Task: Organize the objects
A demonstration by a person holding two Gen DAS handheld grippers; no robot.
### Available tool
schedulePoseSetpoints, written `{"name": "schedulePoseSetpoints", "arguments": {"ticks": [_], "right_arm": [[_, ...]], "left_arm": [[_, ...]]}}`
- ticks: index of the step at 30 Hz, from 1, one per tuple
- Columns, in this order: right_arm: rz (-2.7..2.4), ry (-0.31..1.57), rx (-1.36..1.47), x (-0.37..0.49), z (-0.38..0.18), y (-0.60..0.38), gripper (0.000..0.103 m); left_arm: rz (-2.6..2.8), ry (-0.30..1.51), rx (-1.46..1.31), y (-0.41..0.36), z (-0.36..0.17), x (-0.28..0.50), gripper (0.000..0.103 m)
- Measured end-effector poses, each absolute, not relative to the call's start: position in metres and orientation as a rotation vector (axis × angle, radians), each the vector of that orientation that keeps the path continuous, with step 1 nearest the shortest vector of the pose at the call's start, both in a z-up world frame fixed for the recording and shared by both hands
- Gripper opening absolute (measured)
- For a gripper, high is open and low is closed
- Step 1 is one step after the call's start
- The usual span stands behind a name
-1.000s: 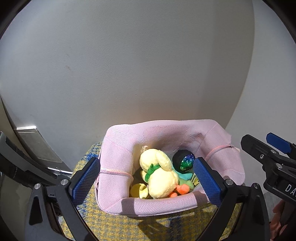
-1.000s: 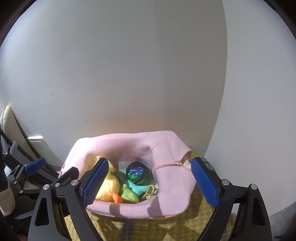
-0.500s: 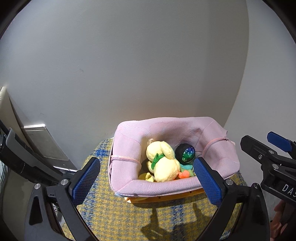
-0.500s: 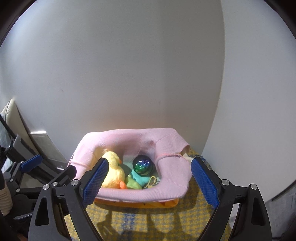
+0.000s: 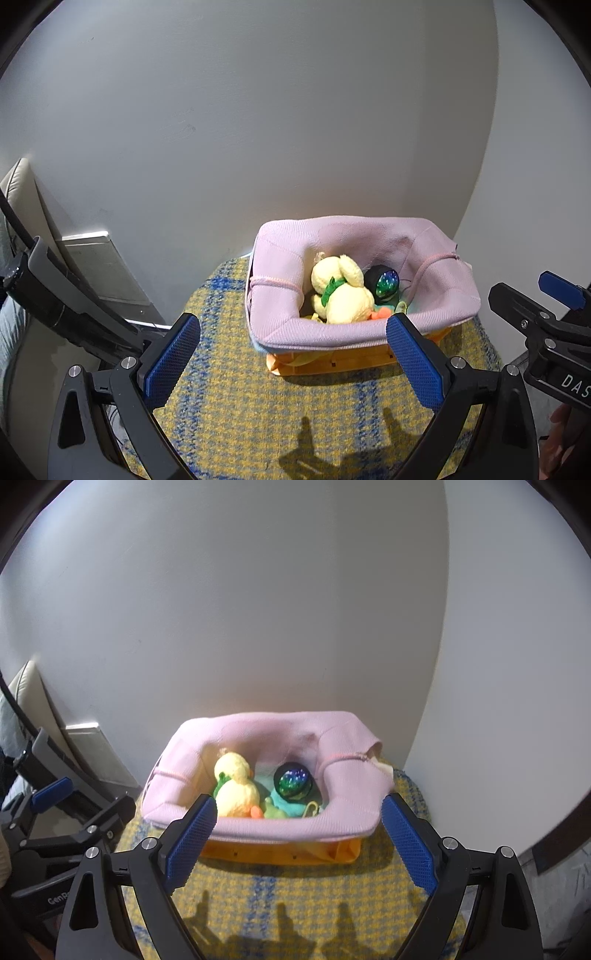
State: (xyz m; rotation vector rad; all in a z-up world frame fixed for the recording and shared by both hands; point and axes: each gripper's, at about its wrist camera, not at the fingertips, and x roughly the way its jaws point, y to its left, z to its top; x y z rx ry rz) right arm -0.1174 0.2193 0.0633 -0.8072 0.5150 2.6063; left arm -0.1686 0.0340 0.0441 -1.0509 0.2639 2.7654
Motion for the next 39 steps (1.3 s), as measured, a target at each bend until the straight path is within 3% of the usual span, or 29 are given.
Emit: {"name": "schedulePoseSetpoints", "arguments": {"ticks": [39], "right_arm": [[2.51, 0.603, -1.016, 0.038, -0.004, 0.131, 0.091]], "left_arm": [[2.654, 0.276, -1.344, -0.012, -0.011, -0.009, 0.103]]}}
